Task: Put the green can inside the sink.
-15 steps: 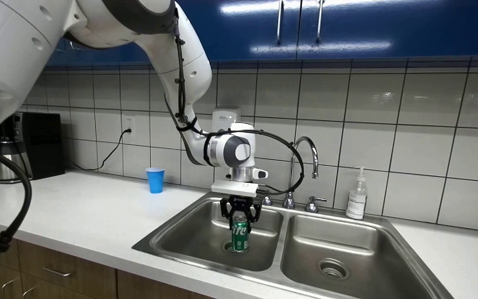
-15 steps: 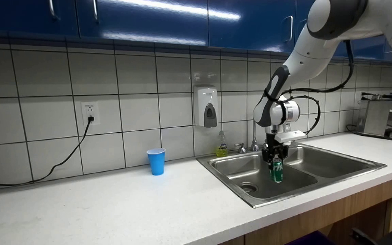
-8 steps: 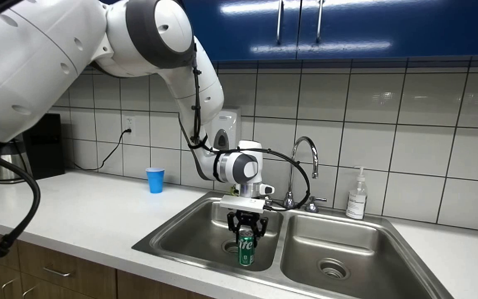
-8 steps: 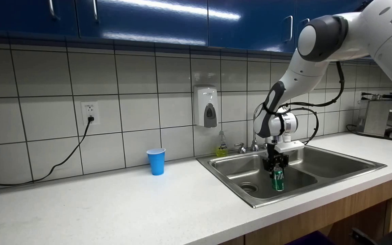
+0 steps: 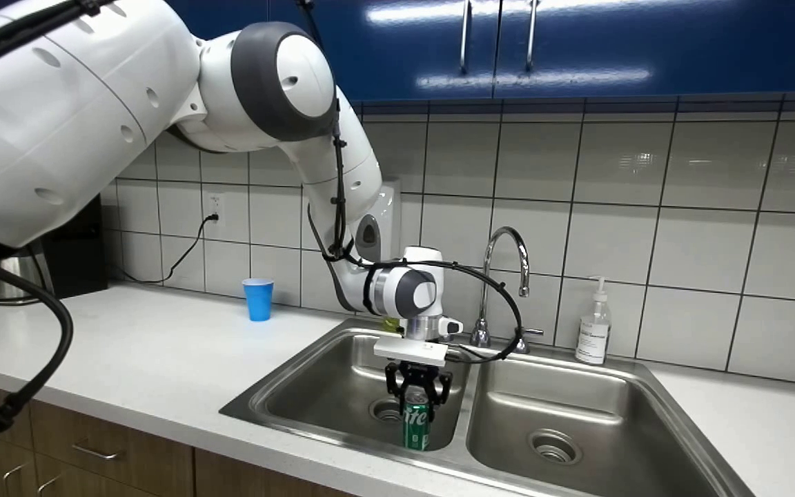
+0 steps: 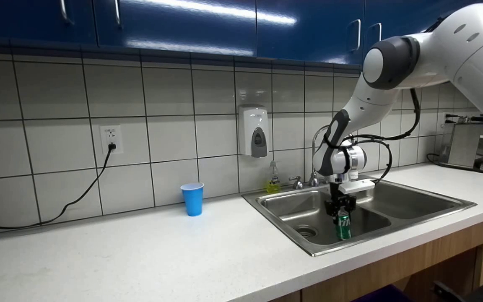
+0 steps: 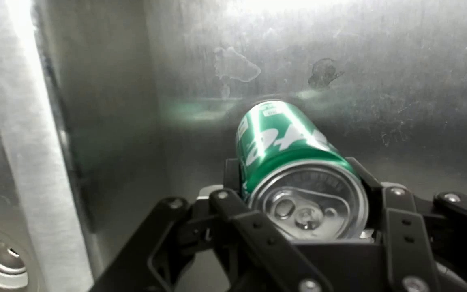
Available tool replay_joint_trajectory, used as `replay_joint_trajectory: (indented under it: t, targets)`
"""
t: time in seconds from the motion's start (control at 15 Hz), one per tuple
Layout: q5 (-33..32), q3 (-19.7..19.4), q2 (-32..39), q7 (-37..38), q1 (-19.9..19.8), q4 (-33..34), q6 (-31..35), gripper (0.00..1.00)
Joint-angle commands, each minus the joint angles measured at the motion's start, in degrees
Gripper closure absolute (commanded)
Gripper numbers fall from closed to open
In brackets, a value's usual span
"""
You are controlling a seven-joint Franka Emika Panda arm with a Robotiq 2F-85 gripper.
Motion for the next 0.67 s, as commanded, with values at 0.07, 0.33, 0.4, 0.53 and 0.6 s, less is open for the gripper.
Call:
replay_joint_trajectory:
  t: [0.07,0.33,0.4,0.53,0.6]
  targets:
    - [0.16,1.53,1.41,0.04,-1.90,2.85,-1.84,0.62]
    - [0.08,1.54,1.73,0.11,-1.87,3.24,-1.92,0.62]
    - [0.02,1.50,1.72,0.14,-1.82,3.22,-1.95,0.62]
    - [-0.10,1.34,1.57,0.34,-1.67,3.08,-1.93,0.10]
    - [-0.06,1.36,1.43,0.34,-1.69,2.97,-1.91,0.04]
